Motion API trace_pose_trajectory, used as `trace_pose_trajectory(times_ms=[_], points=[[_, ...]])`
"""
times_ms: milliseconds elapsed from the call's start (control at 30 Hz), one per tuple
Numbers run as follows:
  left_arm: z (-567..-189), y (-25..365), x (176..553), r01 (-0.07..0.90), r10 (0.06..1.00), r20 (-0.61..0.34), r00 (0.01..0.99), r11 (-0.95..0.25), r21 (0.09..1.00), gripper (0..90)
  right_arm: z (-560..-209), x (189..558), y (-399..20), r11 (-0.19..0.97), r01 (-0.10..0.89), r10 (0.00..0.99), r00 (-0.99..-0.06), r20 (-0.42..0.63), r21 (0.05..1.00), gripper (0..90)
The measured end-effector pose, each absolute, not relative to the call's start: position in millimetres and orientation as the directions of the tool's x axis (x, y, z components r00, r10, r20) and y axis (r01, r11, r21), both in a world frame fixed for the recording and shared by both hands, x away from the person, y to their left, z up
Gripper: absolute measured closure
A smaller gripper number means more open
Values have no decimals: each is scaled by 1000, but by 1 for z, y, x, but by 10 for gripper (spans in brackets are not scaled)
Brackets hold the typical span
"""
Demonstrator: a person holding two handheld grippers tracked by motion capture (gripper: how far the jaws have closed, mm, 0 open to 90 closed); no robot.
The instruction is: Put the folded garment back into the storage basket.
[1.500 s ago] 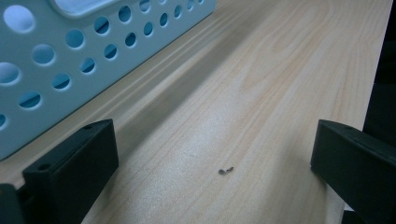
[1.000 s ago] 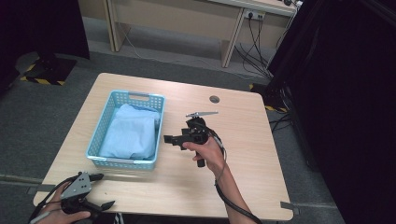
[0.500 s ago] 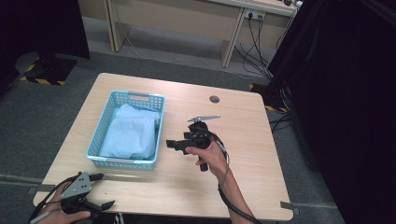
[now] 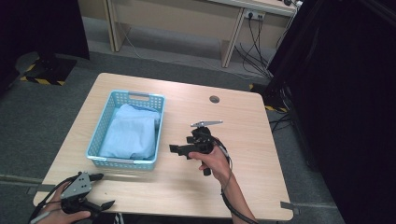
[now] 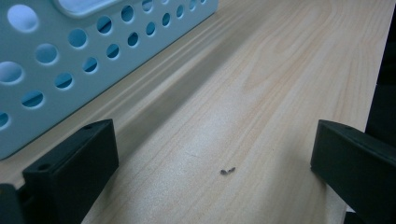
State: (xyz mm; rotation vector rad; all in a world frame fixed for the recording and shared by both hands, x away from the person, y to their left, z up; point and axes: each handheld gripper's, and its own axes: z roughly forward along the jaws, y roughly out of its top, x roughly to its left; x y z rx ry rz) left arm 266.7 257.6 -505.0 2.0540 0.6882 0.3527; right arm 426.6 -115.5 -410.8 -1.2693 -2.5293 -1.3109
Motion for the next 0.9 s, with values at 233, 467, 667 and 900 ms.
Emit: trace_pose_trajectory(times_ms=[233,467,667,900], points=[[-505,258,267,339,599,-21,800,-424,840,2,-417,423,-122,320,668,654,-669,354,671,98],[-505,257,267,340,601,-19,799,-426,839,1,-422,419,-128,322,667,665,-664,341,672,101],[-505,258,267,338,599,-16,800,-428,838,1,-427,415,-131,327,671,667,-662,341,665,100],[-505,258,267,337,598,-16,801,-429,838,1,-430,411,-135,334,673,669,-662,337,660,101]])
